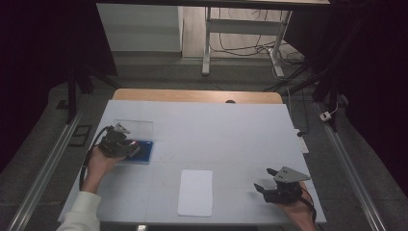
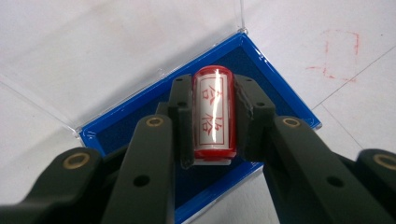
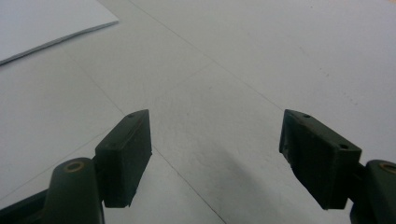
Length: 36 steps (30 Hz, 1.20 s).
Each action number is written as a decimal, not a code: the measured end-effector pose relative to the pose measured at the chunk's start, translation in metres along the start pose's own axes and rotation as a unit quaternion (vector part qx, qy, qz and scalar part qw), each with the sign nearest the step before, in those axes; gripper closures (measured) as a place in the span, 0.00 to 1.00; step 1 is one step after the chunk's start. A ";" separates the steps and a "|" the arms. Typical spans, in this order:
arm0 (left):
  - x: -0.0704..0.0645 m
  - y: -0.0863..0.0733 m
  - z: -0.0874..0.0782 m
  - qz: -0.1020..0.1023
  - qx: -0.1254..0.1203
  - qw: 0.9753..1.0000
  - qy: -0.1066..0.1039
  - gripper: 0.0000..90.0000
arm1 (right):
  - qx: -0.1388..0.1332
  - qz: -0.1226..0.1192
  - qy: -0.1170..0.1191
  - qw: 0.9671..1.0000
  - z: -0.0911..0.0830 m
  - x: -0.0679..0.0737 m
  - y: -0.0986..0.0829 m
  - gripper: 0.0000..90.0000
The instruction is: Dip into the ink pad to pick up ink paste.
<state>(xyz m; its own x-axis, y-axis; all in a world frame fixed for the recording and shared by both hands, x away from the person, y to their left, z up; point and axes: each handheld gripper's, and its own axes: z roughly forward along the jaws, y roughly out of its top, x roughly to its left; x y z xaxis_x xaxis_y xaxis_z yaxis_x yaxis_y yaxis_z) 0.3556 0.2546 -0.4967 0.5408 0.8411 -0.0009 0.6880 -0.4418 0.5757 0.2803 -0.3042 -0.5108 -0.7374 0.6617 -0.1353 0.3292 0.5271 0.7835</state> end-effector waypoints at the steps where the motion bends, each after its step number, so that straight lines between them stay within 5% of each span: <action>1: 0.000 0.000 0.000 0.000 0.000 1.000 0.001 0.79 | 0.000 -0.001 0.000 1.000 0.000 0.000 0.000 0.28; 10: 0.002 -0.001 -0.011 0.004 -0.007 1.000 0.007 0.78 | -0.005 0.002 -0.002 1.000 -0.001 -0.001 0.000 0.28; 14: 0.005 0.000 -0.034 -0.010 -0.038 0.999 0.010 0.78 | -0.004 0.003 -0.003 1.000 -0.001 -0.001 0.000 0.28; 22: -0.006 0.009 -0.064 0.013 -0.068 0.998 0.004 0.78 | 0.000 0.002 -0.004 1.000 -0.002 -0.001 -0.001 0.28; 36: -0.004 0.008 -0.050 0.015 -0.038 0.999 0.028 0.78 | 0.002 0.002 -0.005 1.000 -0.003 -0.002 -0.003 0.28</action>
<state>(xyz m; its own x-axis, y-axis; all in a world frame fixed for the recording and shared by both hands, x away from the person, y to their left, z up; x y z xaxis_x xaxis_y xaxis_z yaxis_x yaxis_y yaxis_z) 0.3351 0.2628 -0.4511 0.5307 0.8453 0.0616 0.6320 -0.4431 0.6358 0.2789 -0.3081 -0.5112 -0.7306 0.6689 -0.1374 0.3350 0.5265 0.7814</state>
